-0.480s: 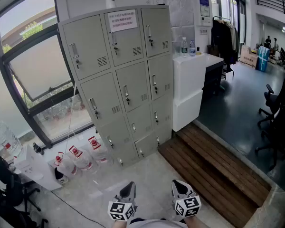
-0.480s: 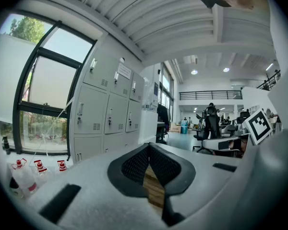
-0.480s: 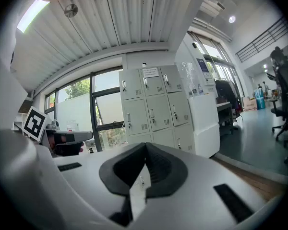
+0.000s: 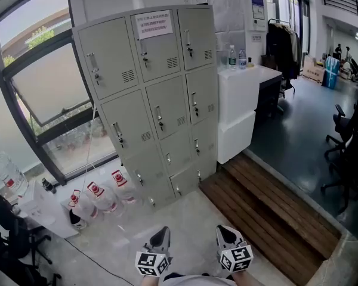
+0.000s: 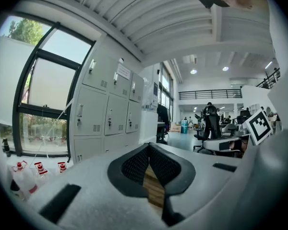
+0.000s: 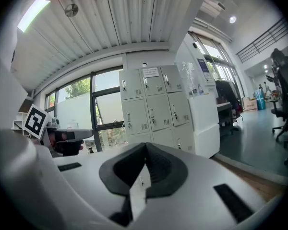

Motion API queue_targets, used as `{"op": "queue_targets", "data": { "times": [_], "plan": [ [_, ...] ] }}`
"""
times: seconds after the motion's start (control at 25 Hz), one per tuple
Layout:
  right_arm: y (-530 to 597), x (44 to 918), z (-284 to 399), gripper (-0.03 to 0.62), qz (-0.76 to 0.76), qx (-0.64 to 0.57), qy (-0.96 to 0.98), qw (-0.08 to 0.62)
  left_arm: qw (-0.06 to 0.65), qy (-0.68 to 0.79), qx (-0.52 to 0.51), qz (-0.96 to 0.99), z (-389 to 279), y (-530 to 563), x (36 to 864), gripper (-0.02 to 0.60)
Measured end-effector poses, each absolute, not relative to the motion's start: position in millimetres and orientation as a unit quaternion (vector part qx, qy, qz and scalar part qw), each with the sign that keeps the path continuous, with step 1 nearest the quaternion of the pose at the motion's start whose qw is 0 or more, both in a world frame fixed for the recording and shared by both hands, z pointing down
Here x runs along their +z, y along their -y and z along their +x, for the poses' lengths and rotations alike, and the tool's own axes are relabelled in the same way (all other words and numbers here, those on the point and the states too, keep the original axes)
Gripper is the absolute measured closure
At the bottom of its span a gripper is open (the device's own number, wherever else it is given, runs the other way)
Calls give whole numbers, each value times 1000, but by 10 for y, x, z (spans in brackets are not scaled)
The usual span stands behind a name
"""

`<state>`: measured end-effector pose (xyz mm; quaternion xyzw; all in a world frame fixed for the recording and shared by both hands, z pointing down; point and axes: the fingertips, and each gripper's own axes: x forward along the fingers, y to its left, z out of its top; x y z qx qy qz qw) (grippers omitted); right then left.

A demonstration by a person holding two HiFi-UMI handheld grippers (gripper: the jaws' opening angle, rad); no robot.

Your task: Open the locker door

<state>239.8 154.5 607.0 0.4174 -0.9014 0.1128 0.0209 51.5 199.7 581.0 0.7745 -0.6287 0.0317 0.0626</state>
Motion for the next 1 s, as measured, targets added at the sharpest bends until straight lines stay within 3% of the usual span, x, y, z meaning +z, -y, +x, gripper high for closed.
{"op": "queue_targets", "data": {
  "times": [0.48,1.0],
  "plan": [
    [-1438,5964,2235,580,392,107,914,0,50,629,35,775,420,-1863,5688,579],
    [-701,6045,1605,580,381,105,919,13,63,640,21,766,-240,-1152,5841,579]
  ]
}}
